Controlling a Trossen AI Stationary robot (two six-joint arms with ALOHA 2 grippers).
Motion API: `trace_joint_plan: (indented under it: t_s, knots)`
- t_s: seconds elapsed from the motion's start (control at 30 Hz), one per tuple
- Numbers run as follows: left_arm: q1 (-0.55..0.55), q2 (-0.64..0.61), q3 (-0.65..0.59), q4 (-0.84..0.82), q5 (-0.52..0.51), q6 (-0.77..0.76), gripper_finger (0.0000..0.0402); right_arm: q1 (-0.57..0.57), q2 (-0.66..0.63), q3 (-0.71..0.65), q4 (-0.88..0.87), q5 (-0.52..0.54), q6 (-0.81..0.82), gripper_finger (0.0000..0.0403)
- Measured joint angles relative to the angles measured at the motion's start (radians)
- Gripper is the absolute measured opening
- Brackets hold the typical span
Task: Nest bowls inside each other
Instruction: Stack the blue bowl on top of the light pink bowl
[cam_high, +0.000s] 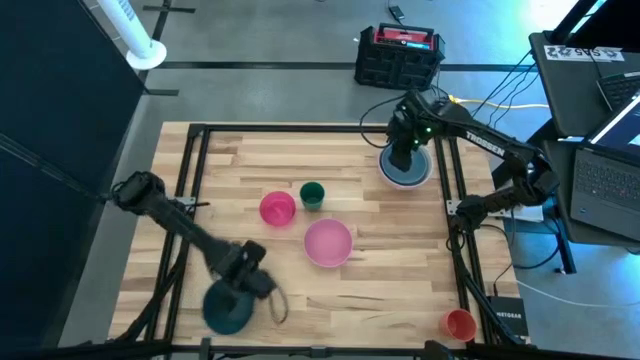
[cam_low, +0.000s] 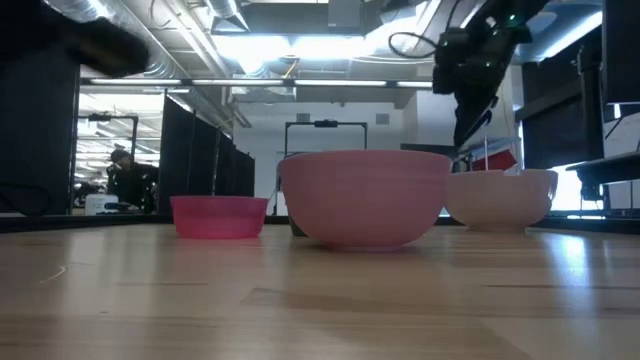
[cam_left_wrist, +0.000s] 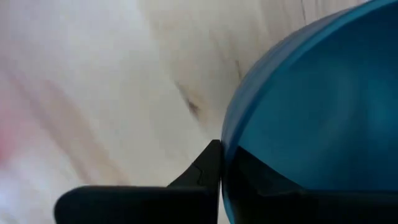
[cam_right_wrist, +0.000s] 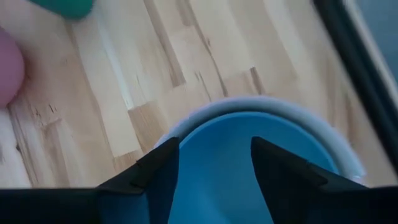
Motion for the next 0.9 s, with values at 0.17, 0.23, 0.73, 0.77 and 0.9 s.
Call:
trace_joint_plan:
  t_s: [0.17,0.23,0.73,0.77,0.9]
  knots:
    - [0.173,-0.007,0.131,-0.047,0.005,-0.003,0.0,0.003,-0.053,0.0,0.005,-0.039,0.02,0.0173]
    - [0.249,-0.007,0.201,-0.041,0.005,0.002,0.0,0.019,-0.068,0.0,0.004,-0.051,0.03,0.0173]
    - [0.498,0.234,0.579,-0.031,-0.029,0.049,0.0,0.118,-0.061,0.0,0.081,0.024,0.058,0.0175]
    - [0.498,0.25,0.585,-0.033,-0.027,0.053,0.0,0.118,-0.061,0.0,0.081,0.028,0.059,0.0175]
    - [0.497,0.315,0.607,-0.043,-0.018,0.071,0.0,0.117,-0.061,0.0,0.084,0.042,0.062,0.0175]
